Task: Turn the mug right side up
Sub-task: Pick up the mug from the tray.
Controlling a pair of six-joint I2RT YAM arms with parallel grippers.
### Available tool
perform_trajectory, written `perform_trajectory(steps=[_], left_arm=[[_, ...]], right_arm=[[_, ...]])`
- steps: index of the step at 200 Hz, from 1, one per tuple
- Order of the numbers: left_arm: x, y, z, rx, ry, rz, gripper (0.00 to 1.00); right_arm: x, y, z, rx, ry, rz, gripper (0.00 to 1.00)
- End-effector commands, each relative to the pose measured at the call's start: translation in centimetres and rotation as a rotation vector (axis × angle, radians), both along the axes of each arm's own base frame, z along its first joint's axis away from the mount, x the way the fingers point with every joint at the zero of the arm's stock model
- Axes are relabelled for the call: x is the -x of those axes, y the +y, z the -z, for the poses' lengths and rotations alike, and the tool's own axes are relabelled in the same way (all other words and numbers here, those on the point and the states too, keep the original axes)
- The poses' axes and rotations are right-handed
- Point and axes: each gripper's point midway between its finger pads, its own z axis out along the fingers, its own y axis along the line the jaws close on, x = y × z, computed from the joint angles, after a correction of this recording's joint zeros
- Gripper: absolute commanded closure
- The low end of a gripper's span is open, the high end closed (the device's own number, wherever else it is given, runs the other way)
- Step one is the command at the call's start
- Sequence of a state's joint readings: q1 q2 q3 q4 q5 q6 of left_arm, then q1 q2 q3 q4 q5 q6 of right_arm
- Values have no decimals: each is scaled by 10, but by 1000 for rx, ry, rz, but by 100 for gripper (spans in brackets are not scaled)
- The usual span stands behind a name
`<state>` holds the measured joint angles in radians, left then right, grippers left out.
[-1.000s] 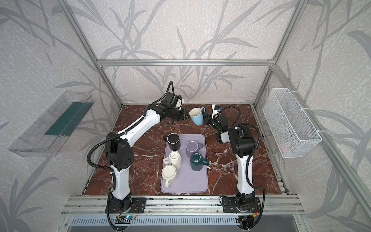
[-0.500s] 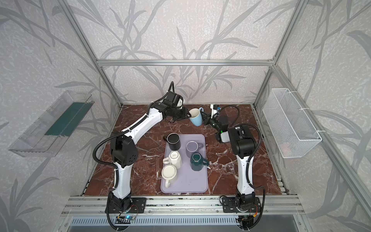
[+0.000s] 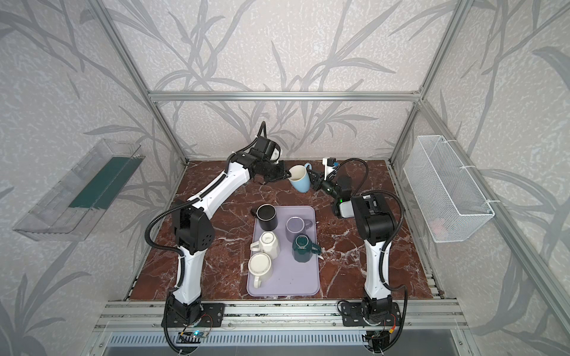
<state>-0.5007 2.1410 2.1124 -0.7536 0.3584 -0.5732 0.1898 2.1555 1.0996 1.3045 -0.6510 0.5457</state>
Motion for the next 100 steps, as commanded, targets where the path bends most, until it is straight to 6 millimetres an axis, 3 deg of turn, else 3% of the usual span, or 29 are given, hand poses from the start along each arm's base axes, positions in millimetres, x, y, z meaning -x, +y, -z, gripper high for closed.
perform_trajectory(steps=[1, 100], left_arm=[[1, 6, 9, -46, 18, 1, 74], [-3, 5, 13, -73, 18, 13, 95]], right_arm=[[13, 2, -63, -35, -180, -25, 100], [19, 12, -59, -7, -180, -63, 100]])
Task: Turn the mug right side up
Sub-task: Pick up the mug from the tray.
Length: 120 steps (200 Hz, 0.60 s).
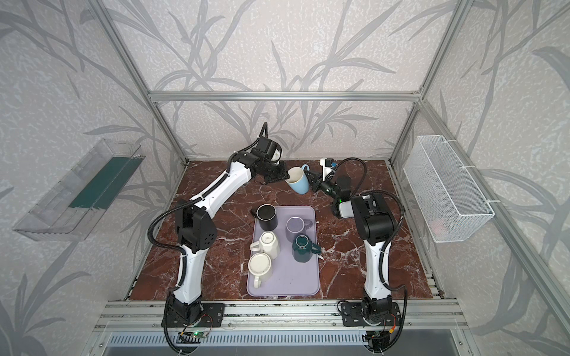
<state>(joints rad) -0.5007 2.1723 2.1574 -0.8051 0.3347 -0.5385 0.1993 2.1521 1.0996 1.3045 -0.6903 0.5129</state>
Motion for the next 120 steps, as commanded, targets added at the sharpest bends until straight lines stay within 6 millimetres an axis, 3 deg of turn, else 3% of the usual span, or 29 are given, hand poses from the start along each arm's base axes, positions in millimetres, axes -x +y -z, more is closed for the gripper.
perform_trajectory(steps=[1, 28, 120], left_arm=[[-1, 2, 5, -25, 12, 1, 95], [-2, 2, 5, -25, 8, 6, 100], [0, -6, -13, -18, -61, 184, 100]], right_arm=[[12, 2, -58, -36, -149, -22, 100], [12, 3, -57, -33, -145, -25, 100], [22, 15, -48, 85, -67, -117, 95]])
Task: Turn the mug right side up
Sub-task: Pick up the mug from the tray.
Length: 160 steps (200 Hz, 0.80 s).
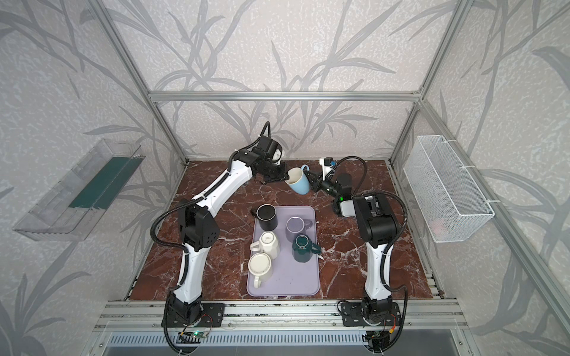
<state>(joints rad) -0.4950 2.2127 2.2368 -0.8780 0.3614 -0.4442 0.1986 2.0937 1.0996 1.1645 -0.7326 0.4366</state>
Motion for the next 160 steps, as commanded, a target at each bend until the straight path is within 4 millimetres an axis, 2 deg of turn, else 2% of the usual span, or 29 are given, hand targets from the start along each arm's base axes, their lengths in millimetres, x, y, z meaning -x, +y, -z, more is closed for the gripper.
perform_trajectory(steps=[1, 23, 62, 109, 160], left_arm=[[-1, -5, -14, 15, -49, 106, 100], [-3, -3, -16, -4, -64, 142, 100], [-13, 5, -9, -39, -71, 133, 100], [-19, 5, -1, -47, -76, 131, 100], [-29, 11, 5, -82, -101, 140, 100]], right_arm=[[16, 11, -47, 17, -82, -87, 95], [20, 11, -46, 45, -68, -102, 92], [20, 13, -39, 68, -21, -122, 79], [16, 12, -32, 77, 22, -117, 74], [15, -1, -23, 107, 74, -103, 69]])
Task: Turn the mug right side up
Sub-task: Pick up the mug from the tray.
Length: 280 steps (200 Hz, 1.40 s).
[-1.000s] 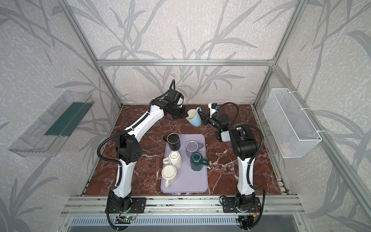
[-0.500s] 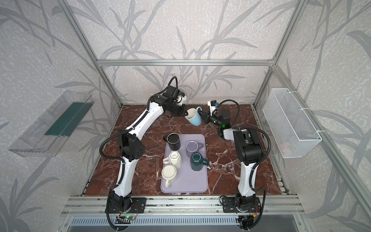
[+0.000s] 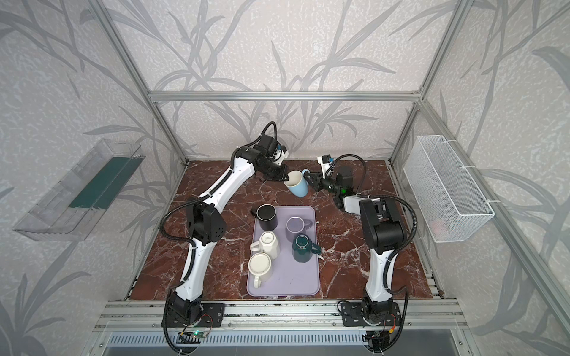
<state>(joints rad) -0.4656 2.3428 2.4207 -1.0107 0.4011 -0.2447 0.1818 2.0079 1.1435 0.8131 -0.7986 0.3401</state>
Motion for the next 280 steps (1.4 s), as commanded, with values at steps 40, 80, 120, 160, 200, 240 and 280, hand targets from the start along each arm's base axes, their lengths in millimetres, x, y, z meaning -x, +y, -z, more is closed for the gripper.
perform_trajectory(steps=[40, 80, 120, 160, 200, 240, 280], left_arm=[[-29, 8, -6, -43, -118, 10, 100], [-36, 9, 0, -75, -153, 45, 100], [-41, 16, 11, -161, -194, 101, 100], [-40, 26, 6, -236, -230, 130, 100], [-16, 14, -5, -186, -238, 297, 100], [2, 12, -22, -162, -269, 400, 100], [17, 9, -36, -131, -285, 481, 100]], right_arm=[[18, -1, -22, 58, -26, -80, 68], [26, -8, -18, 82, -16, -80, 68], [28, -27, -20, 53, 59, -47, 68], [31, -30, -20, 99, 256, -1, 70], [57, -18, -32, 266, 186, -110, 75], [78, -10, -45, 313, 0, -249, 69], [87, -6, -50, 366, -179, -343, 65]])
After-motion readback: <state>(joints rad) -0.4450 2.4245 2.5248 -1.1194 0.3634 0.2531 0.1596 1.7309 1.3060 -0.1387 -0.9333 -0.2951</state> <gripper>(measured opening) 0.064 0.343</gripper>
